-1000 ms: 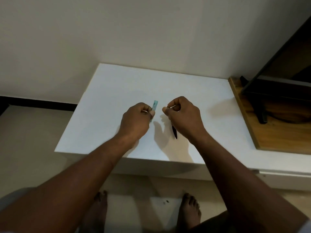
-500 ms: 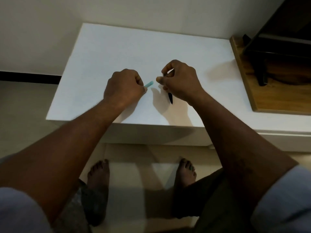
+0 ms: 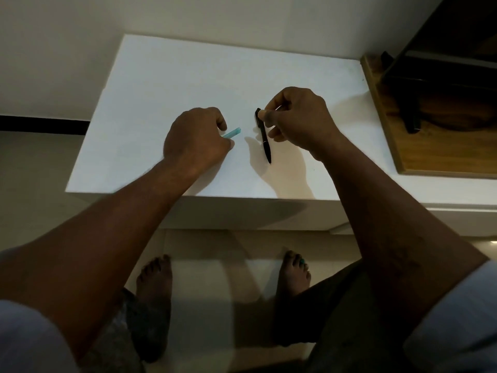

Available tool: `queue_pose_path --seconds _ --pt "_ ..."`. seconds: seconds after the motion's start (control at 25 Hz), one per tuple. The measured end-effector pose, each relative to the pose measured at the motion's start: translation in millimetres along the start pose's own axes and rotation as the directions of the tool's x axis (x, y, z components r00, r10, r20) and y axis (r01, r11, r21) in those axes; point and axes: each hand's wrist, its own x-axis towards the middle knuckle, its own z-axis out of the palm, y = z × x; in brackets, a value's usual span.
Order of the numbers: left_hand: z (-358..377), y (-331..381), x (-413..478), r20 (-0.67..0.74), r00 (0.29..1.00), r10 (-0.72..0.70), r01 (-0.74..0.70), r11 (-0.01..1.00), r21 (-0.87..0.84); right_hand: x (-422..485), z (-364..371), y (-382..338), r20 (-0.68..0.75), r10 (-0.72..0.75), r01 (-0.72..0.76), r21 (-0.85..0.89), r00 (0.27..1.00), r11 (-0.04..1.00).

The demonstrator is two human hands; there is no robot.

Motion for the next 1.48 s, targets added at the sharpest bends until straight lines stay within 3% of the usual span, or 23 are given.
queue_pose_path --seconds 0.2,0.36,0.68,0.76,0.88,0.92,0.96,1.04,1.08,1.12,1.2,1.28,1.48 --pt "2 18 -11 -0.157 0.95 0.269 -0.263 0.963 0.055 -12 -7 5 0.092 -0.025 0.041 -0.181 0.995 0.983" --pt "14 44 -34 -0.064 0.864 0.5 -0.503 0.864 -0.034 -27 -43 14 0.223 0.046 0.013 -0.255 0.974 0.967" --pt "56 80 -63 0.094 0.82 0.564 -0.553 0.824 -0.126 -71 -80 70 0.384 0.103 -0.002 -0.254 0.917 0.967" --pt "65 83 -69 0.14 0.754 0.642 -0.631 0.767 -0.119 -76 -98 93 0.53 0.226 -0.094 -0.265 0.817 0.96" --pt "74 83 -75 0.108 0.666 0.738 -0.733 0.675 -0.088 -88 -109 137 0.73 0.405 -0.246 -0.322 0.55 0.914" --pt "79 85 -78 0.083 0.63 0.772 -0.768 0.635 -0.082 -93 -104 153 0.76 0.426 -0.253 -0.343 0.492 0.905" --pt "86 88 -84 0.077 0.581 0.81 -0.807 0.585 -0.077 -99 -95 168 0.769 0.434 -0.256 -0.353 0.469 0.9" --pt "110 94 -110 0.15 0.509 0.848 -0.844 0.526 -0.107 -107 -67 196 0.731 0.437 -0.296 -0.324 0.524 0.898" --pt "128 97 -124 0.244 0.514 0.822 -0.82 0.554 -0.14 -110 -53 210 0.691 0.442 -0.323 -0.305 0.572 0.896" --pt "149 98 -136 0.374 0.556 0.742 -0.744 0.645 -0.174 -112 -40 225 0.655 0.442 -0.332 -0.293 0.613 0.896" --pt "193 91 -151 0.575 0.687 0.445 -0.435 0.885 -0.165 -114 -15 252 0.61 0.422 -0.322 -0.274 0.671 0.906" --pt "232 78 -155 0.629 0.735 0.253 -0.217 0.967 -0.135 -116 6 279 0.578 0.422 -0.296 -0.304 0.699 0.906" --pt "302 56 -159 0.768 0.622 0.153 -0.187 0.981 -0.045 -120 47 338 0.503 0.501 -0.418 -0.278 0.704 0.865"
